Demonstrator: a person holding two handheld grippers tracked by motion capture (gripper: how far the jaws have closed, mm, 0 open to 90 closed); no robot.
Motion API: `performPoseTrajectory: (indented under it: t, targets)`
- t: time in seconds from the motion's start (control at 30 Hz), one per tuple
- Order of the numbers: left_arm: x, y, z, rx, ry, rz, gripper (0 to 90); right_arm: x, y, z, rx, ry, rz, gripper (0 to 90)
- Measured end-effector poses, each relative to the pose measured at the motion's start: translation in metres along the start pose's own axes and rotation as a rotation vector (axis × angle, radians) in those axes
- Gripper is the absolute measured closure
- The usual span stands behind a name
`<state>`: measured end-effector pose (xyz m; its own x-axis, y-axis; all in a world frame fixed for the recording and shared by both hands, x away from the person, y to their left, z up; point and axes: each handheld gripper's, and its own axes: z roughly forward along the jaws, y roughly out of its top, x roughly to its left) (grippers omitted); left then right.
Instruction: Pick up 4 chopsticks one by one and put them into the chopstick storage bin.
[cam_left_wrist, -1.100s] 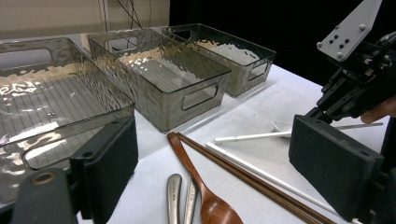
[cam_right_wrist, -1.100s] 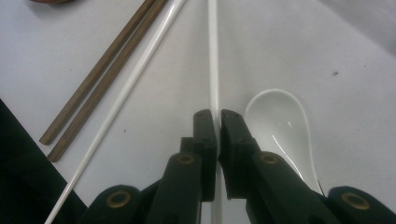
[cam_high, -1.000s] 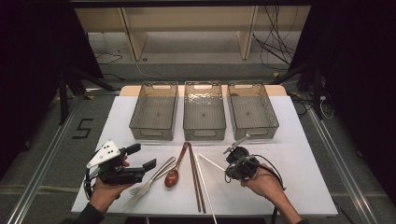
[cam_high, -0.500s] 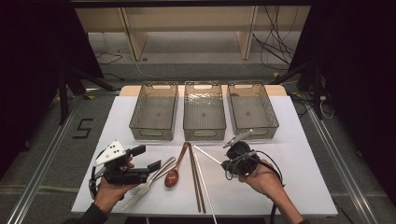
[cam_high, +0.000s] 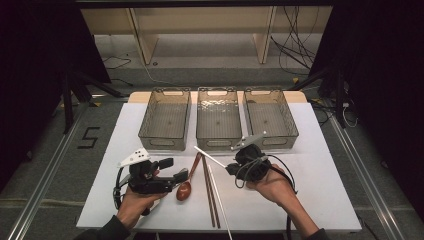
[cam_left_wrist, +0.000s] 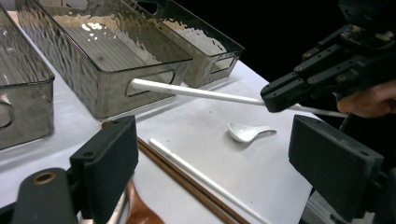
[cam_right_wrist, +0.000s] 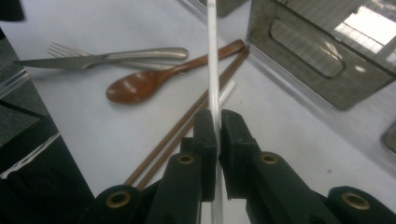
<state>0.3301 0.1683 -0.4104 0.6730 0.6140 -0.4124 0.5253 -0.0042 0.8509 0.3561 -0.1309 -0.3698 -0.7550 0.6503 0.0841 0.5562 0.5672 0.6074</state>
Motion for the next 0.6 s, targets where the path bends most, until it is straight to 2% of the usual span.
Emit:
performPoseTrajectory:
  t: [0.2, 0.5, 0.6]
  targets:
    - [0.005, 0.002, 0.012, 0.004, -0.023, -0.088, 15.8, 0.005, 0.007, -0.001, -0.04, 0.014, -0.012, 86.3]
    - [0.007, 0.004, 0.032, 0.01, -0.081, -0.206, 16.3, 0.011, 0.013, -0.002, -0.082, 0.036, -0.032, 86.3]
    - [0.01, 0.005, 0.036, -0.001, -0.101, -0.265, 16.9, 0.015, 0.015, -0.002, -0.092, 0.041, -0.044, 86.3]
